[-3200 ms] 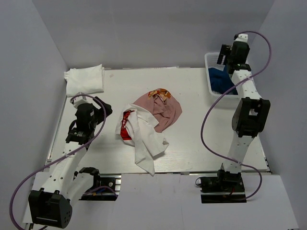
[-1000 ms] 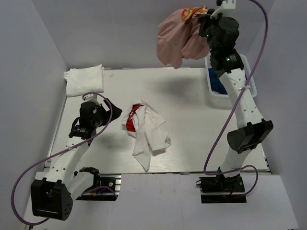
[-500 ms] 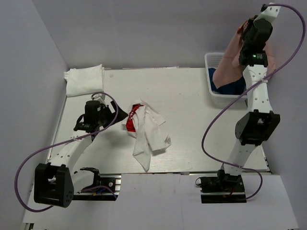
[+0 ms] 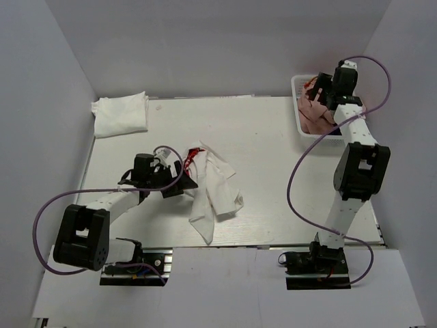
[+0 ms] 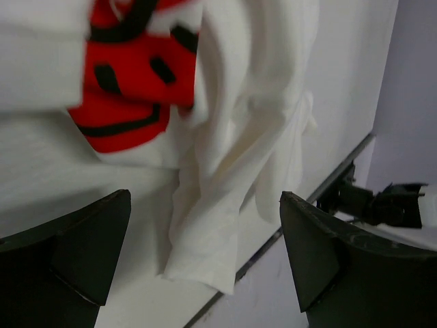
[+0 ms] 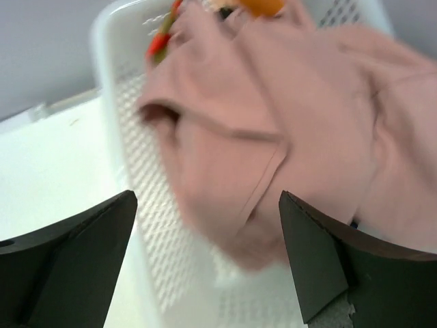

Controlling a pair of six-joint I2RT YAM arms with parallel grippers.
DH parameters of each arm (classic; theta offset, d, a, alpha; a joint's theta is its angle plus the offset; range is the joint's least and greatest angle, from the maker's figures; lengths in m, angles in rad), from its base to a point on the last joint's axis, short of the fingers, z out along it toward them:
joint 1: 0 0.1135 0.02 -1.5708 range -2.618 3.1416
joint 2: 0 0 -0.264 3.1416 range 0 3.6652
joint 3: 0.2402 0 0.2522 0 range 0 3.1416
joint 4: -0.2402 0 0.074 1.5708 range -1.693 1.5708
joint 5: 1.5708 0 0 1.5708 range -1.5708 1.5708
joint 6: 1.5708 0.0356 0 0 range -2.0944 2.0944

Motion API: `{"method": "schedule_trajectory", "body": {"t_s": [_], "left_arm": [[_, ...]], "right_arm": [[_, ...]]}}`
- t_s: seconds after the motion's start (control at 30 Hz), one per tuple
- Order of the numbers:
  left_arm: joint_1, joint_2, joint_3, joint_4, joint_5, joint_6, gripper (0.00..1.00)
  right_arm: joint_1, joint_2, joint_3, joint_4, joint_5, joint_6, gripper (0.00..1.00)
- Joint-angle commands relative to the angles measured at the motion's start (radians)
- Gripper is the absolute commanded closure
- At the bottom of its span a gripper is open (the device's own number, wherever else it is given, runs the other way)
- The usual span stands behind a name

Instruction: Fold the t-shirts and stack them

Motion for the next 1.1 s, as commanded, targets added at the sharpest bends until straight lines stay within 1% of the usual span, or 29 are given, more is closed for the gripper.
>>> {"method": "schedule_trajectory", "body": {"t_s": [0.0,0.07,0.1,0.13,0.17,0.2,0.23,0.3,0.33,0.37,0.4,0.43,0.47,0.5,0.57,0.6,0.67,0.73,0.77,0.8,0.87,0.9,0.93,1.0,1.07], "left_arm": [[-0.056,-0.020,-0.056,0.078,0.106,-0.041,0.01],[-0.084,-0.031,-0.090,0.093,0.083,-0.052,0.01],[-0.096,-0.031,-0.090,0.078,0.066,-0.052,0.01],[-0.125,-0.008,-0.090,0.061,0.028,-0.052,0.01],[-0.141,0.007,-0.090,0.049,0.012,-0.040,0.01],[-0.158,0.023,-0.090,0.032,-0.007,-0.040,0.01],[-0.185,0.038,-0.066,0.006,-0.039,-0.026,0.06],[-0.210,0.079,-0.040,-0.017,-0.072,-0.015,0.15],[-0.228,0.089,-0.030,-0.037,-0.093,-0.015,0.24],[-0.228,0.089,-0.030,-0.037,-0.104,-0.015,0.47],[-0.242,0.089,-0.017,-0.054,-0.118,-0.015,0.63],[-0.242,0.089,-0.007,-0.075,-0.155,-0.015,0.76],[-0.253,0.078,-0.007,-0.093,-0.175,-0.024,1.00],[-0.253,0.067,0.005,-0.110,-0.192,-0.024,1.00],[-0.262,0.026,0.017,-0.161,-0.238,-0.024,1.00],[-0.262,0.009,0.029,-0.176,-0.251,-0.024,1.00],[-0.262,-0.049,0.042,-0.221,-0.282,-0.024,1.00],[-0.262,-0.090,0.077,-0.265,-0.326,-0.024,1.00],[-0.262,-0.112,0.106,-0.326,-0.352,-0.036,1.00],[-0.262,-0.159,0.121,-0.357,-0.406,-0.037,1.00],[-0.262,-0.206,0.152,-0.408,-0.466,-0.061,1.00],[-0.262,-0.229,0.163,-0.454,-0.524,-0.061,1.00],[-0.262,-0.262,0.174,-0.477,-0.552,-0.070,1.00],[-0.262,-0.288,0.198,-0.529,-0.616,-0.070,1.00],[-0.262,-0.307,0.209,-0.554,-0.653,-0.080,1.00]], "right_arm": [[0.040,-0.278,-0.100,0.134,-0.121,0.045,0.10],[0.084,-0.341,-0.188,0.147,-0.150,0.029,0.10],[0.118,-0.378,-0.206,0.147,-0.182,0.030,0.10],[0.159,-0.392,-0.225,0.144,-0.214,0.036,0.10],[0.168,-0.419,-0.289,0.150,-0.236,0.071,0.10],[0.181,-0.445,-0.311,0.157,-0.254,0.079,0.10],[0.223,-0.459,-0.360,0.193,-0.286,0.099,0.10],[0.257,-0.485,-0.415,0.193,-0.320,0.107,0.10],[0.291,-0.501,-0.433,0.178,-0.328,0.101,0.10],[0.332,-0.507,-0.452,0.151,-0.337,0.091,0.10],[0.369,-0.516,-0.478,0.126,-0.337,0.088,0.10],[0.388,-0.518,-0.501,0.123,-0.334,0.091,0.10],[0.417,-0.533,-0.525,0.126,-0.371,0.096,0.10],[0.437,-0.550,-0.615,0.141,-0.388,0.134,0.10],[0.458,-0.576,-0.677,0.158,-0.437,0.159,0.10],[0.502,-0.591,-0.766,0.187,-0.438,0.188,0.10],[0.549,-0.588,-0.818,0.189,-0.443,0.182,0.10],[0.598,-0.556,-0.834,0.138,-0.393,0.151,0.10],[0.624,-0.544,-0.837,0.129,-0.368,0.153,0.10],[0.647,-0.515,-0.839,0.111,-0.297,0.153,0.10],[0.672,-0.469,-0.829,0.111,-0.270,0.127,0.12],[0.679,-0.441,-0.822,0.111,-0.256,0.119,0.12],[0.710,-0.412,-0.811,0.138,-0.253,0.078,0.12],[0.730,-0.380,-0.814,0.181,-0.215,0.059,0.12],[0.761,-0.341,-0.803,0.203,-0.131,0.051,0.12]]}}
